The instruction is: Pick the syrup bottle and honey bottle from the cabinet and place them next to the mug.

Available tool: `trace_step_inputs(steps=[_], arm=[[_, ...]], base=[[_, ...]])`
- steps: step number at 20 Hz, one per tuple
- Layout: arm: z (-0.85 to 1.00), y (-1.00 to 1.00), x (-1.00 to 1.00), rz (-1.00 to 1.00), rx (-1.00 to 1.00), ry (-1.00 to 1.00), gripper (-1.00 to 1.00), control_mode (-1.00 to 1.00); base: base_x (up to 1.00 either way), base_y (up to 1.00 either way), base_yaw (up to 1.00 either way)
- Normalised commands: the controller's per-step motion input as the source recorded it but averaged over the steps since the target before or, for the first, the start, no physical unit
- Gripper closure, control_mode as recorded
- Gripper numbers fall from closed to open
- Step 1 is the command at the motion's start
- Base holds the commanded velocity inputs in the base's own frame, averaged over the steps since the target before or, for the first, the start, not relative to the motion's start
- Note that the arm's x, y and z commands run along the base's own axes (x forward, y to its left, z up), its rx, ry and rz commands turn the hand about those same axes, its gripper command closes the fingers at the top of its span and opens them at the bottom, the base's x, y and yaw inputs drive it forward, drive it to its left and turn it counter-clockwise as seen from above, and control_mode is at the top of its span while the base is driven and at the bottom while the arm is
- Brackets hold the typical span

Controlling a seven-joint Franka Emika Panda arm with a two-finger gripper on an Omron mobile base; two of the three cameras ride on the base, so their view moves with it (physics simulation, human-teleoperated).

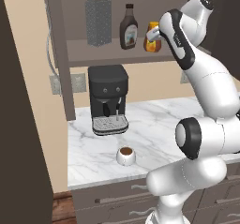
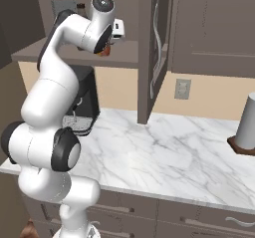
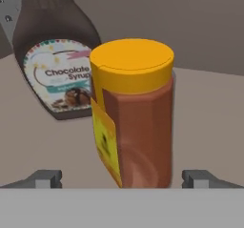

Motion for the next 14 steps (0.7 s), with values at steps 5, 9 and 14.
trace_step_inputs(steps=[5,9,14], arm=[[0.0,0.0,0.03,0.0,0.0,0.0,-1.0,-1.0],[-0.05,0.0,0.01,0.0,0.0,0.0,-1.0,-1.0],[-0.08,0.0,0.05,0.0,0.0,0.0,-1.0,-1.0]], base=[[0.0,0.0,0.0],[0.0,0.0,0.0],[0.0,0.0,0.0]])
